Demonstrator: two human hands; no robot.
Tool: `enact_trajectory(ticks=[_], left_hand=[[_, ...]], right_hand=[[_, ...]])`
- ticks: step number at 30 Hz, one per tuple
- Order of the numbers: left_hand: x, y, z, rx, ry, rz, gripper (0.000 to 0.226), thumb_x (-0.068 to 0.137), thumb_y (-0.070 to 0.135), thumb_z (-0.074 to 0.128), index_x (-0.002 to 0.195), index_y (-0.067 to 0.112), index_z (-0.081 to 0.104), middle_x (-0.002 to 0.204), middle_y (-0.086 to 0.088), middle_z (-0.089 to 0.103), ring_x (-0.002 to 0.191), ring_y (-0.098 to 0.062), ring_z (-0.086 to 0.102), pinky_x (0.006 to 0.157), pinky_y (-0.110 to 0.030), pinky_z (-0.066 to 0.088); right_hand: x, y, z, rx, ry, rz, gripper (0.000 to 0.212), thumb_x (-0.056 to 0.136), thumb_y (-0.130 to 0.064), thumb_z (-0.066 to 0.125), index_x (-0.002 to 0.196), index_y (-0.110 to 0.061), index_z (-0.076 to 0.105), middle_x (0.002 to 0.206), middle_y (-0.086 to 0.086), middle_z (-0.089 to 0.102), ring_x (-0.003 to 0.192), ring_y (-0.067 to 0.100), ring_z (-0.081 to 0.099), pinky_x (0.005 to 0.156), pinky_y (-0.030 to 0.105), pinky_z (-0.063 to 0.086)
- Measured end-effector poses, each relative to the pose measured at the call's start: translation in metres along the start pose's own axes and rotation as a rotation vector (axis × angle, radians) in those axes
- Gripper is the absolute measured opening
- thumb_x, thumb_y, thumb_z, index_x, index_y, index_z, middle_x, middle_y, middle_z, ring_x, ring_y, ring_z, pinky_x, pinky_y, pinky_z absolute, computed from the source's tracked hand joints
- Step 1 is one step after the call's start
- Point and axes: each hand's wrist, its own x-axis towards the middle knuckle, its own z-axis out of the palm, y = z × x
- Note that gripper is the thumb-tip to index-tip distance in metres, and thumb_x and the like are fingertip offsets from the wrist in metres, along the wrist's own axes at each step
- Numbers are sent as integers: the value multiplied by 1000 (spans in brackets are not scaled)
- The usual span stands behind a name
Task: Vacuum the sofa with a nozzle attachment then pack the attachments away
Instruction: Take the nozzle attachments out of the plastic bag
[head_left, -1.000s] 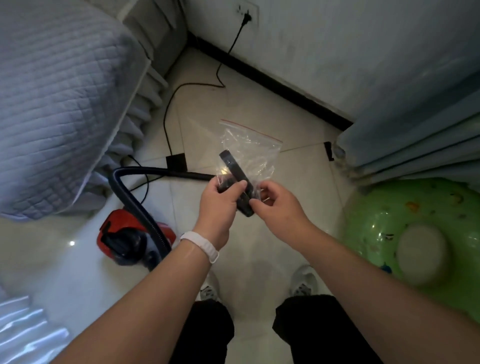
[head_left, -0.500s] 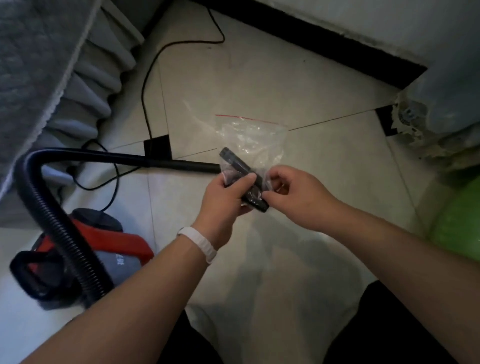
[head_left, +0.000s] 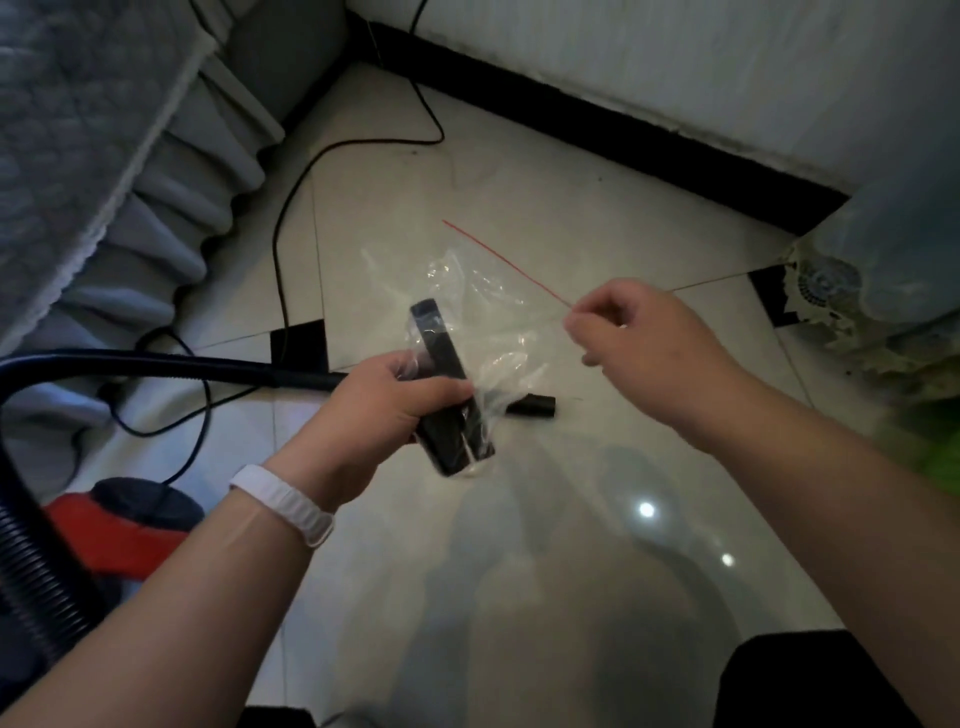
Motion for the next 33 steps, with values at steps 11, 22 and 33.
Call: enact_trajectory(ticks=[11, 22, 33], left_hand=[[-1, 10, -2, 335, -126, 4, 17, 82, 11, 77, 99, 11, 76, 92, -4, 78, 93, -22, 74, 97, -43, 53], [-6, 8, 0, 416, -37, -11, 16, 81, 16, 79, 95, 15, 73, 87, -4, 77, 87, -22, 73, 87, -39, 56], [-5, 12, -2, 423, -179, 56, 22, 82, 11, 76, 100, 24, 76, 89, 1, 78, 86, -16, 74, 89, -37, 55]], right_hand=[[-4, 2, -1, -3, 0, -159, 7, 90, -23, 67, 90, -30, 69, 83, -8, 66, 72, 6, 58, 70, 18, 47], [-14, -8, -3, -48, 67, -225, 17, 90, -15, 60, 76, -23, 59, 64, -9, 59, 60, 5, 53, 54, 18, 41], [-15, -14, -18, 419, -262, 116, 28, 98, 2, 45, 87, -7, 68, 97, 12, 76, 77, 23, 72, 68, 29, 60]])
